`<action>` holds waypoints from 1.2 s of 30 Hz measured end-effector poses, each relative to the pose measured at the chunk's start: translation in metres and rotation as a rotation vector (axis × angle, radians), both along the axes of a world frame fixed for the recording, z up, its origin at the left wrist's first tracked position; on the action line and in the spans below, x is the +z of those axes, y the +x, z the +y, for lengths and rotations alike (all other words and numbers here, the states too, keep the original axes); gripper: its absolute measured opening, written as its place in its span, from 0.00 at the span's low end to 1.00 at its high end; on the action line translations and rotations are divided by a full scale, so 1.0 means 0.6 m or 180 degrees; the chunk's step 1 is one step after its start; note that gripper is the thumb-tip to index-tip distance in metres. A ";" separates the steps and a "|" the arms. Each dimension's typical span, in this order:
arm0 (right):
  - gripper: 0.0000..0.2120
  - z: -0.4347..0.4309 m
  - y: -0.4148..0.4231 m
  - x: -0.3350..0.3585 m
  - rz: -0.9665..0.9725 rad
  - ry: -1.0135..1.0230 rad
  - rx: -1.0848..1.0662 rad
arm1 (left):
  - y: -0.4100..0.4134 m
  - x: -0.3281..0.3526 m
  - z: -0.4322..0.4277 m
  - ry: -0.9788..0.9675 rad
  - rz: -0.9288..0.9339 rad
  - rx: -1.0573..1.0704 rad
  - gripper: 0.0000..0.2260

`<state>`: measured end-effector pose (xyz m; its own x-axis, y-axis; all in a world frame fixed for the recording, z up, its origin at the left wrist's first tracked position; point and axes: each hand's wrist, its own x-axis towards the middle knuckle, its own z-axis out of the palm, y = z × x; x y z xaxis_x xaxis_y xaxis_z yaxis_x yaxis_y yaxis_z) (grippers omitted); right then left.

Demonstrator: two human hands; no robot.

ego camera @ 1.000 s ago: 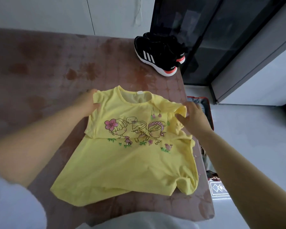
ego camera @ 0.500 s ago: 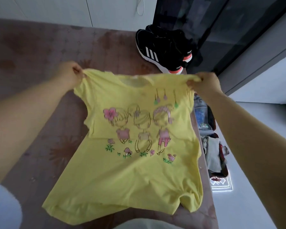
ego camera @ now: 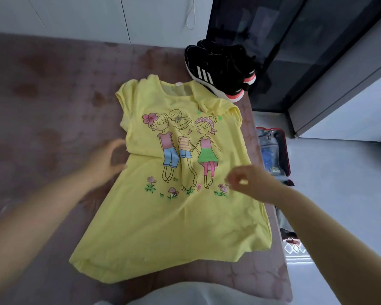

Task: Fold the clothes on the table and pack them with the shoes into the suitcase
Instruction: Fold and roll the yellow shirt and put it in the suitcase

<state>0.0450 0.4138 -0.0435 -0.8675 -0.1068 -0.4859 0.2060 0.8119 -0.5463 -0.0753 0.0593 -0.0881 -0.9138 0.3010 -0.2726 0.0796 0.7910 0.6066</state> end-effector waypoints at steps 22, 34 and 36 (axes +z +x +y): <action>0.10 -0.008 0.224 -0.050 -0.0064 -0.0701 -0.2621 | 0.241 -0.020 -0.080 -0.0280 0.0119 0.1080 0.07; 0.04 0.031 0.236 -0.004 0.0146 -0.0896 -0.2300 | 0.260 -0.004 -0.116 0.0181 -0.0543 0.1146 0.13; 0.09 0.031 0.232 -0.004 0.0295 -0.0438 -0.2408 | 0.260 0.004 -0.111 0.0253 -0.0375 0.1251 0.15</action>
